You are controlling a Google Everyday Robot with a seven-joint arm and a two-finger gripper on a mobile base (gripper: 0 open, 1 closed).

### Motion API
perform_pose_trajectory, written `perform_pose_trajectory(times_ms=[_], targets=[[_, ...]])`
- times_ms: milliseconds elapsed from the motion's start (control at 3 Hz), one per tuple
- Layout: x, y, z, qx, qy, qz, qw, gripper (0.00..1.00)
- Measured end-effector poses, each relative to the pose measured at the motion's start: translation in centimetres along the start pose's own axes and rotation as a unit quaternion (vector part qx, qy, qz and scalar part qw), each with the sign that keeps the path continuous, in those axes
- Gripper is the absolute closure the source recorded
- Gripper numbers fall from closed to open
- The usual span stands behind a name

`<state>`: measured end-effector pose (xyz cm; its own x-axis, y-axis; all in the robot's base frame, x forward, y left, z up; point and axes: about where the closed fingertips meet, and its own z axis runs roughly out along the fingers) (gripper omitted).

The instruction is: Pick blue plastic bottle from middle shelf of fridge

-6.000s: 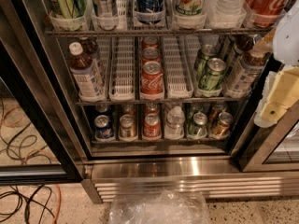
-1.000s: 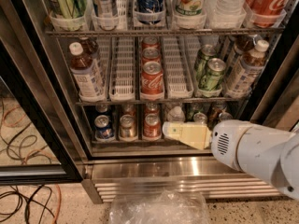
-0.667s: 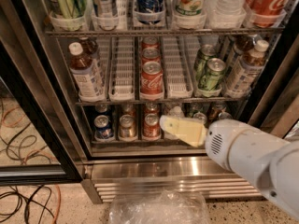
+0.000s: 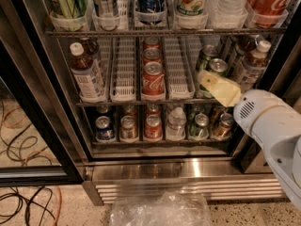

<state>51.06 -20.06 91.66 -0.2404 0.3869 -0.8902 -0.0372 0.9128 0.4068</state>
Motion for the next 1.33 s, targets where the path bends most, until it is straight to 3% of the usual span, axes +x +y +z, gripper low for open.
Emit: perform_pose_trajectory(times_ms=[333, 667, 1000, 1333], targets=[[0.2, -3.2, -0.3, 0.029, -0.021, 0.015, 0.9993, 0.00], [0.4, -2.6, -0.2, 0.019, -0.016, -0.002, 0.9997, 0.00], [1.3, -2.5, 0.0, 0.019, -0.020, -0.068, 0.9973, 0.00], [4.3, -2.9, 0.4, 0.022, -0.039, -0.107, 0.9932, 0.00]])
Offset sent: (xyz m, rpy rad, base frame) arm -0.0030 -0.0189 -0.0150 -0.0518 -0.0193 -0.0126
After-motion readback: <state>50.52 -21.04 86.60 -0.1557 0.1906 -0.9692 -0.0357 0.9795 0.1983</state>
